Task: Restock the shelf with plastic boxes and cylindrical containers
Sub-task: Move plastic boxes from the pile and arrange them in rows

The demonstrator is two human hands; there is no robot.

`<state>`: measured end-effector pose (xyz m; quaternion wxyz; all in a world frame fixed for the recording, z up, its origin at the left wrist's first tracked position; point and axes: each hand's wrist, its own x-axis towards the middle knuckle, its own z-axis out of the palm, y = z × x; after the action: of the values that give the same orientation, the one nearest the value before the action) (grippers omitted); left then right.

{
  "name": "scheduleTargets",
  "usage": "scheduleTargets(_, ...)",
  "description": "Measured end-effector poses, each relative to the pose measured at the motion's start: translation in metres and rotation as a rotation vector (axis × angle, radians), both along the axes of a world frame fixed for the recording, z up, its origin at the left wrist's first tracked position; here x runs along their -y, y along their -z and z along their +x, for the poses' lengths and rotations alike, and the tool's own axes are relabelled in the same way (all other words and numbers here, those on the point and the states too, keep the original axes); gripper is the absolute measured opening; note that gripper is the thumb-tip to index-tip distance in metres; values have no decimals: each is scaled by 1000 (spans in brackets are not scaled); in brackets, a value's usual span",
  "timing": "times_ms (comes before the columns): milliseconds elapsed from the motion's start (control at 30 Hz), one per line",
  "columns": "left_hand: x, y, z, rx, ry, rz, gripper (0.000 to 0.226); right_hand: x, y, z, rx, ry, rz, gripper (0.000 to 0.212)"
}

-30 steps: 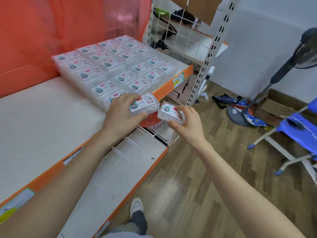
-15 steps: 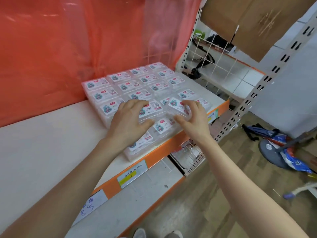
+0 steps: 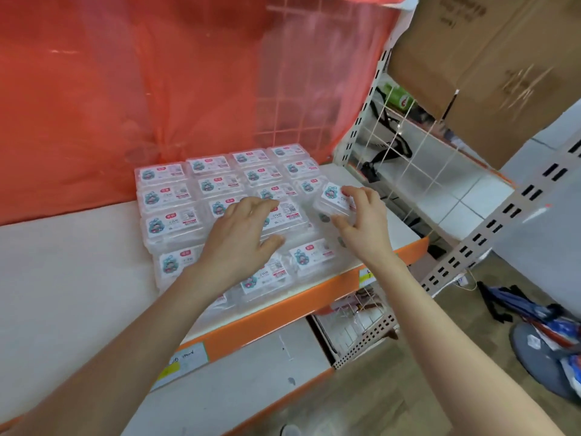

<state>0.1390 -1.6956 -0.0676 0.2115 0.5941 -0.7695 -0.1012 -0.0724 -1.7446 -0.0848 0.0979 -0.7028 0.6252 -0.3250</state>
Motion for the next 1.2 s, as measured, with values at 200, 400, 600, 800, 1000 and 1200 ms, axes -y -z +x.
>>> scheduleTargets(200, 9, 6, -31, 101, -52, 1, 58, 25, -2, -31, -31, -132, 41, 48)
scheduleTargets(400, 9, 17, -51, 165, -141, 52, 55, 35, -2, -53, -85, -375, 66, 47)
scheduleTargets(600, 8, 20, -58, 164, -246, 69, 53, 44, -1, -57, -155, -556, 189, 49)
scheduleTargets(800, -9, 24, -70, 113, -330, -1, 57, 36, 11, -51, -207, -448, 56, 45)
scheduleTargets(1000, -18, 32, -80, 113, -331, -28, 56, 18, 21, -45, -246, -363, -75, 41)
scheduleTargets(1200, -21, 37, -81, 141, -365, -11, 59, 14, 21, -39, -305, -330, -56, 44)
